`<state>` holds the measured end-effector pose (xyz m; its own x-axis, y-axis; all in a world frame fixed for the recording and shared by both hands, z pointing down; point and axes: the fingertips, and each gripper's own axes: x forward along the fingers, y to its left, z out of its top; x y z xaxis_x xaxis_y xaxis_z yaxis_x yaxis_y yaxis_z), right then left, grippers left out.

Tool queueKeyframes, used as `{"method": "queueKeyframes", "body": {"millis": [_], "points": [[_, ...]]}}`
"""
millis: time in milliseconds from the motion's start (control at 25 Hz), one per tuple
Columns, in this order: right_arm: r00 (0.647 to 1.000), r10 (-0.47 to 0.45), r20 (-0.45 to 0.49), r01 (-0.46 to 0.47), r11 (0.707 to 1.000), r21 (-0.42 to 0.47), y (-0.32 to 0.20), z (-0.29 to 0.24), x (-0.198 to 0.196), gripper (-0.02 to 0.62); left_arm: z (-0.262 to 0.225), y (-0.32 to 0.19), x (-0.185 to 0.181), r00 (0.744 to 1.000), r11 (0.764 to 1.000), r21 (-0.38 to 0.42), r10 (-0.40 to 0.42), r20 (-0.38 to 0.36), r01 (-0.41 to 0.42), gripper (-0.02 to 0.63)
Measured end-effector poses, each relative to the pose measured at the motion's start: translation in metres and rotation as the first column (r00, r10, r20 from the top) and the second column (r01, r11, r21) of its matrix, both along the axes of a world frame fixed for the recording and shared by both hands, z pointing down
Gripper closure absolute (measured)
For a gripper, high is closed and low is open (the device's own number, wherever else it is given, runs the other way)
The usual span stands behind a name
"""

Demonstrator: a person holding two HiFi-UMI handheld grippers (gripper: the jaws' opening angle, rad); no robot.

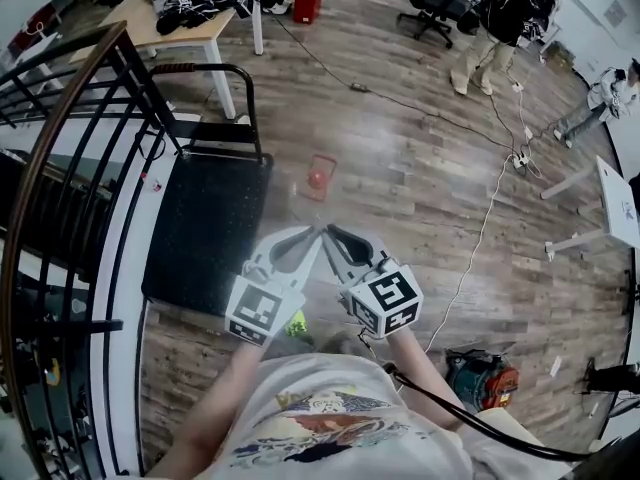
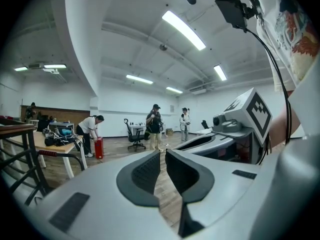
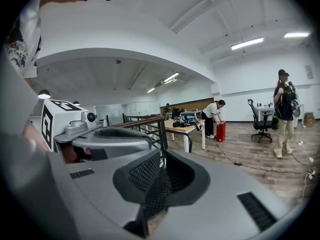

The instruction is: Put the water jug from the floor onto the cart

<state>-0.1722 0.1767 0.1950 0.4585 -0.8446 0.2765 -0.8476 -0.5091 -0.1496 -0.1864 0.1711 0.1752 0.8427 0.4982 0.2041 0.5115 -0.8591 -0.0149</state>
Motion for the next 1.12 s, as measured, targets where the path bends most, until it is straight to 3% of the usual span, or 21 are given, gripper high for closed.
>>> {"method": "queueKeyframes", "body": {"millis": [520,760,1120], "points": [[1.0,0.012,-0.002,-0.012,0.999,-0.034,-0.002,0.013,0.046,0.572,0.016,-0.004,0.05,1.0,1.0,0.023,0.001,0.031,-0.002,0.591],[1.0,0.005,0.002,-0.005,1.0,-0.028,-0.002,0.019,0.098,0.571,0.027,-0.003,0.096,0.999,0.999,0.053,-0.01,0.052,0.007,0.591],[0.999,-0.022,0.032,0.023,0.999,-0.023,0.007,0.037,0.2,0.566,0.047,0.008,0.196,0.994,0.994,0.105,-0.029,0.101,0.019,0.591]]}}
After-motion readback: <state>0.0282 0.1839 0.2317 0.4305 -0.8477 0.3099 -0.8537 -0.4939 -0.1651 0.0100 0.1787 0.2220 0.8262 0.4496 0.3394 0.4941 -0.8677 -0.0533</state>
